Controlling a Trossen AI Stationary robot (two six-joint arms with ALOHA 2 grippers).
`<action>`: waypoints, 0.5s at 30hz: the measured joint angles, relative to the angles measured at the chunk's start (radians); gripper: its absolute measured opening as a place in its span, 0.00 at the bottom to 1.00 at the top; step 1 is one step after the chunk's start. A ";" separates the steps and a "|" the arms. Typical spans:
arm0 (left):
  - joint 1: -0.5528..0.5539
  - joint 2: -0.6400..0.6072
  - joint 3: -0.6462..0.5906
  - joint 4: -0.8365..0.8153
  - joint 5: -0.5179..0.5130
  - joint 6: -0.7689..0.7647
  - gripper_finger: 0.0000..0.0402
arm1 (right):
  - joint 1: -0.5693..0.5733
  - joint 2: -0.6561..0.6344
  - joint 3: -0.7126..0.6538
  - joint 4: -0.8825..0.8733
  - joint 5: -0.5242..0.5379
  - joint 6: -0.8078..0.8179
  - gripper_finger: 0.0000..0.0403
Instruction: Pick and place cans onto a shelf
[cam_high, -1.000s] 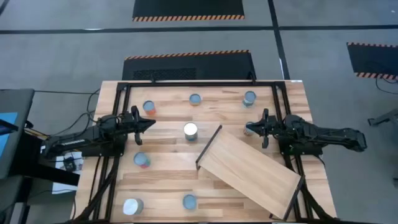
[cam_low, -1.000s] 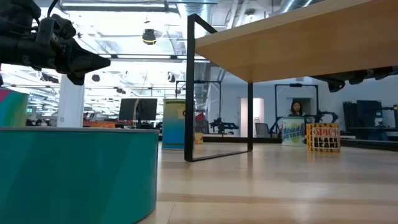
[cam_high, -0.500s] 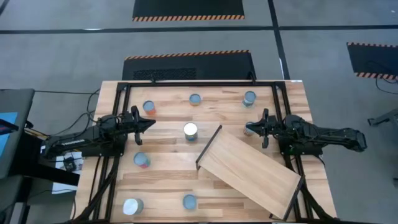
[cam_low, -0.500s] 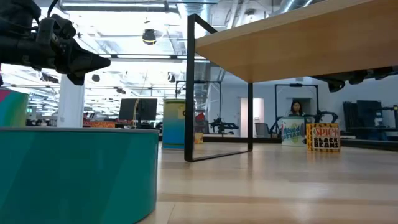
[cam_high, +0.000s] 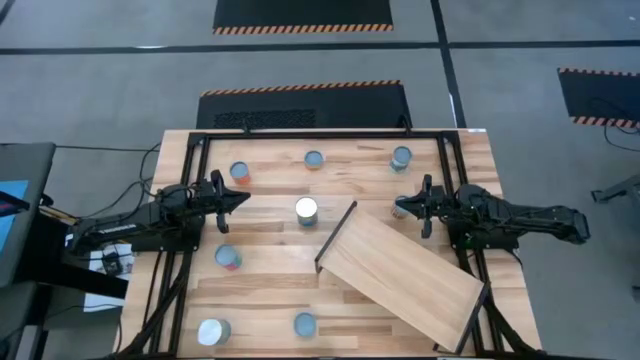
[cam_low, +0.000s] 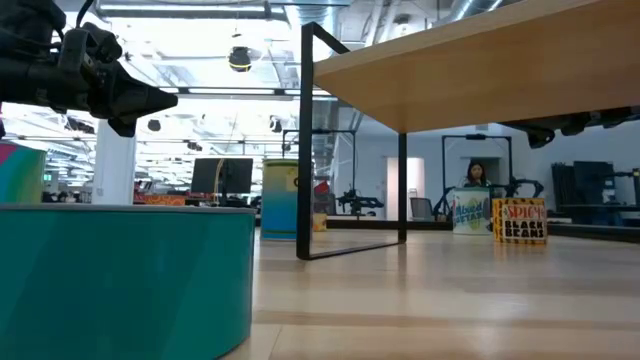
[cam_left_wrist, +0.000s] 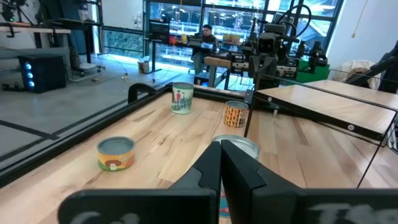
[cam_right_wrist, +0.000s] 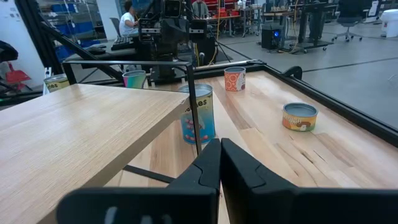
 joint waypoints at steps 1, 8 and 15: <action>0.000 0.000 0.000 0.000 0.000 0.000 0.00 | 0.000 0.000 0.000 0.000 0.000 0.000 0.08; 0.000 0.000 0.000 0.000 0.000 0.000 0.00 | 0.000 0.000 0.000 0.000 0.001 -0.001 0.08; 0.000 0.000 0.000 0.000 0.000 0.000 0.00 | -0.007 -0.001 -0.001 0.114 -0.002 0.075 0.08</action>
